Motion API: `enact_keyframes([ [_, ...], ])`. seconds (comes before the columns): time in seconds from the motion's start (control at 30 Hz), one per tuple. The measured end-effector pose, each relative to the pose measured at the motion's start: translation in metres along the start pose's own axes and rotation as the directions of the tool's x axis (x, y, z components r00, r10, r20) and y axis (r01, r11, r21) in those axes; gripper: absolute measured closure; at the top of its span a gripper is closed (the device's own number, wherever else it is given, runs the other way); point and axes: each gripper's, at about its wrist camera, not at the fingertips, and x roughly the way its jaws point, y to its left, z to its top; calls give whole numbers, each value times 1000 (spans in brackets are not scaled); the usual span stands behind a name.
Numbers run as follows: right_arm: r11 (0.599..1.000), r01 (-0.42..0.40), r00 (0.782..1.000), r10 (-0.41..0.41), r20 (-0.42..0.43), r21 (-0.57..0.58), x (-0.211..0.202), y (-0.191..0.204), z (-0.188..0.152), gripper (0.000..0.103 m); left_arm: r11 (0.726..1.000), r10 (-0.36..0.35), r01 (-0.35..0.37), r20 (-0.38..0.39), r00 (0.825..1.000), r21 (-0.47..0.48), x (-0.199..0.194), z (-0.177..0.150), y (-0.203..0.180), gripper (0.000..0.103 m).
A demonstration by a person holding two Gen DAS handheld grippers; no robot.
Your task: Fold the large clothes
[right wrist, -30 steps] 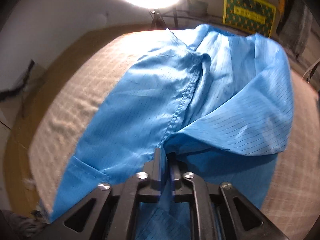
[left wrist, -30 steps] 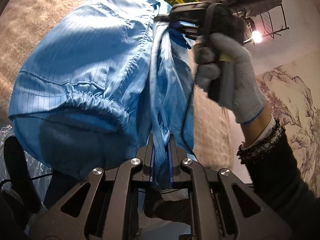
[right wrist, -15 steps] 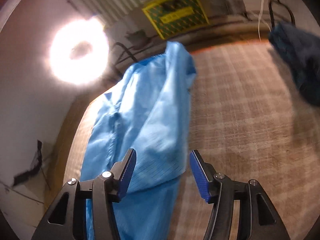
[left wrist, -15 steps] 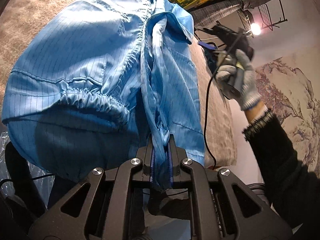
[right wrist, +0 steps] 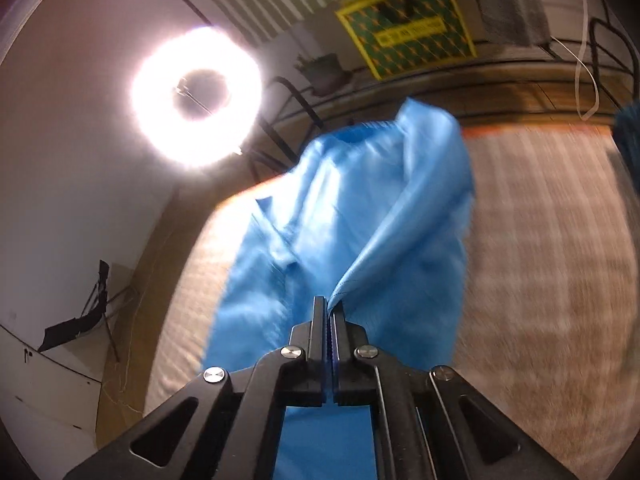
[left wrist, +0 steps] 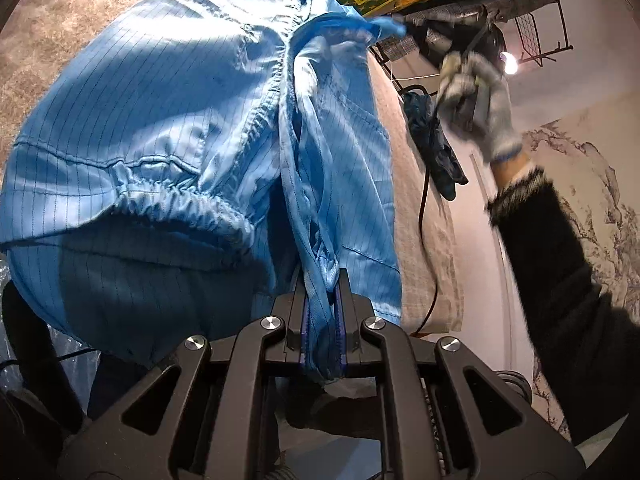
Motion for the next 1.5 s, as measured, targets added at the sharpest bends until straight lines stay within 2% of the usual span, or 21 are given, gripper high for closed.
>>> enact_keyframes([
  [0.13, 997, 38, 999, -38, 0, -65, 30, 36, 29, 103, 1000, -6, 6, -5, 1000, -15, -1, 0, 8, 95],
  [0.23, 991, 69, 997, -74, -35, -116, 72, 58, 37, 103, 1000, -10, 9, -7, 1000, -26, 0, 1, 14, 95],
  [0.33, 984, 106, 989, -119, -87, -145, 122, 71, 29, 103, 999, -6, 5, -8, 1000, -34, 1, 3, 19, 95],
  [0.43, 984, 105, 982, -125, -140, -141, 155, 70, 18, 102, 999, -2, 2, -11, 1000, -37, 2, 2, 20, 95],
  [0.5, 988, 65, 981, -90, -173, -141, 163, 72, 10, 92, 999, 3, -3, -12, 1000, -32, 2, 1, 18, 95],
  [0.53, 989, 57, 981, -81, -176, -139, 161, 72, 9, 76, 1000, 4, -4, -11, 1000, -31, 3, 1, 16, 95],
  [0.6, 992, 32, 989, -49, -140, -118, 136, 73, 9, 64, 1000, 2, -3, -12, 1000, -27, 2, 1, 15, 95],
  [0.7, 996, -36, 996, 30, -81, -78, 78, 68, 8, 63, 1000, -1, 0, -11, 1000, -25, 2, 1, 11, 95],
  [0.87, 995, -82, 997, 82, 4, -55, -34, 58, -14, 61, 1000, 18, -18, -1, 1000, 14, 1, 0, -2, 95],
  [0.93, 995, -85, 996, 87, 32, -58, -89, 55, -38, 55, 1000, 22, -22, 4, 1000, 20, -1, 0, -4, 95],
  [1.1, 995, -80, 995, 83, 56, -51, -178, 53, -101, 50, 1000, -10, 10, 0, 1000, -6, -7, 2, -2, 95],
  [1.23, 997, -33, 999, 35, 22, -64, -201, 54, -182, 41, 1000, 2, -2, 7, 1000, 12, -8, 4, -6, 95],
  [1.33, 999, -25, 998, 23, -65, -37, -180, 46, -237, 41, 1000, -6, 6, -9, 1000, 8, -4, 6, -9, 95],
  [1.5, 1000, 23, 981, -21, -195, 8, -126, 32, -293, 41, 999, 32, -31, -19, 999, 30, 4, 7, -11, 95],
])
